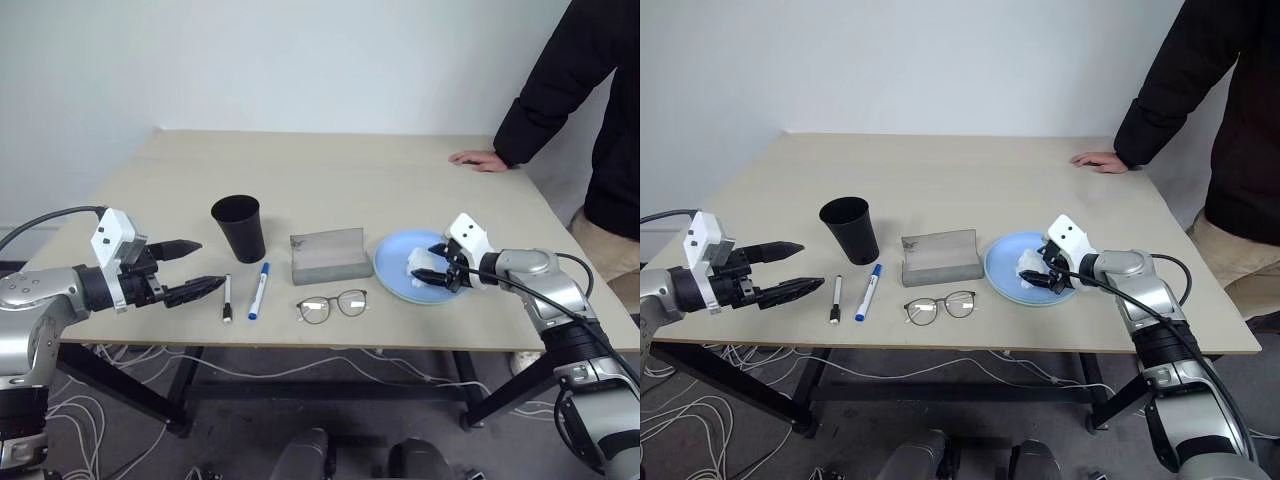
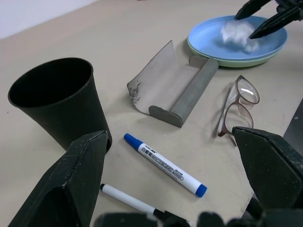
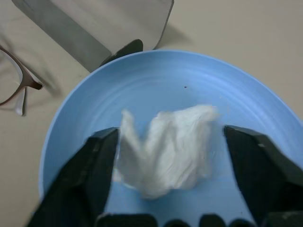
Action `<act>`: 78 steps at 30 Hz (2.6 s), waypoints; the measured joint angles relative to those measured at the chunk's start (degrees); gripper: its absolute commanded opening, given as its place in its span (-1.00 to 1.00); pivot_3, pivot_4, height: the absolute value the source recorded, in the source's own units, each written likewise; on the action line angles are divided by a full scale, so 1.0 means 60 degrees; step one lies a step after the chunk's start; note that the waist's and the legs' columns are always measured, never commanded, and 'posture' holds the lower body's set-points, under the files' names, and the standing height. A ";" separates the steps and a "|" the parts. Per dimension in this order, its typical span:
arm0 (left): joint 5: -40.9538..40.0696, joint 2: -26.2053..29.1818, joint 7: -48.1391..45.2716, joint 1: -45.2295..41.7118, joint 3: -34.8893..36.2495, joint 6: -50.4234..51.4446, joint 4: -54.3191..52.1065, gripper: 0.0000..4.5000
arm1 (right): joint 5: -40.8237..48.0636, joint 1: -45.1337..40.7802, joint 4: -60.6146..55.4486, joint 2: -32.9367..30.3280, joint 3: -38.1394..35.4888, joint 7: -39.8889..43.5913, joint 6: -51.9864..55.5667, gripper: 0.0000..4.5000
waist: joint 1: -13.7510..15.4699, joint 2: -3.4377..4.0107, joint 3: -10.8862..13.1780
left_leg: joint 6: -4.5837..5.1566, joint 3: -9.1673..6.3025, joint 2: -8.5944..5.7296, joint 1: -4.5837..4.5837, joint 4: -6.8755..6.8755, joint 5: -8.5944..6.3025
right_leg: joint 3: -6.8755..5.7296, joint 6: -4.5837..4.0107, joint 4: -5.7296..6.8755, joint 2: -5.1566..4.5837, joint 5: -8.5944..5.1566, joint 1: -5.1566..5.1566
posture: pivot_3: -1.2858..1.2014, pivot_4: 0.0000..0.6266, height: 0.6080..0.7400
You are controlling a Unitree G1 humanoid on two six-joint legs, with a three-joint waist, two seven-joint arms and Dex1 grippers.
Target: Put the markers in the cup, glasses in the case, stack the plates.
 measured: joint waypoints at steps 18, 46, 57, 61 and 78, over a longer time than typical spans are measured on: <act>0.1922 -0.1907 0.0057 -0.2686 -0.3924 -0.0730 0.0061 1.00 | 0.2335 0.1629 -0.3793 -0.2981 -0.2209 0.2373 0.1165 0.99 | 0.0160 -0.0020 0.0002 | 0.0004 0.0022 0.0029 -0.0002 0.0040 -0.0002 | -0.0037 0.0024 -0.0042 -0.0018 0.0023 0.0036 | 0.03 -1.00 0.41; 0.4801 -0.4509 -0.2134 -0.5748 -0.7211 -0.2445 0.3528 1.00 | 0.3147 0.3062 -0.5693 -0.3218 -0.2578 0.1445 0.2130 0.99 | 0.0234 -0.0015 0.0004 | 0.0063 0.0018 0.0057 -0.0125 0.0176 -0.0038 | -0.0088 0.0107 -0.0162 -0.0013 0.0143 0.0035 | 0.03 -1.00 0.41; 0.5642 -0.4594 -0.2031 -0.6155 -0.7448 -0.2688 0.4728 1.00 | 0.3245 0.3402 -0.5856 -0.3203 -0.2580 0.1226 0.2133 0.99 | 0.0260 -0.0015 0.0004 | 0.0066 0.0014 0.0056 -0.0126 0.0191 -0.0039 | -0.0094 0.0110 -0.0160 -0.0014 0.0148 0.0041 | 0.03 -1.00 0.41; 0.5809 -0.4658 -0.1948 -0.6390 -0.7410 -0.2685 0.4946 1.00 | 0.3291 0.3409 -0.5874 -0.3177 -0.2580 0.1132 0.2130 0.99 | 0.0247 -0.0015 0.0004 | 0.0069 0.0015 0.0057 -0.0126 0.0193 -0.0041 | -0.0093 0.0110 -0.0160 -0.0014 0.0149 0.0042 | 0.03 -1.00 0.41; 0.5996 -0.4857 -0.2056 -0.6390 -0.7418 -0.2330 0.5062 -0.11 | 0.3316 0.3400 -0.5872 -0.3013 -0.2460 0.1036 0.2103 1.00 | 0.0242 -0.0015 0.0004 | 0.0072 0.0013 0.0057 -0.0127 0.0212 -0.0043 | -0.0096 0.0112 -0.0156 -0.0012 0.0150 0.0049 | 0.03 -1.00 0.41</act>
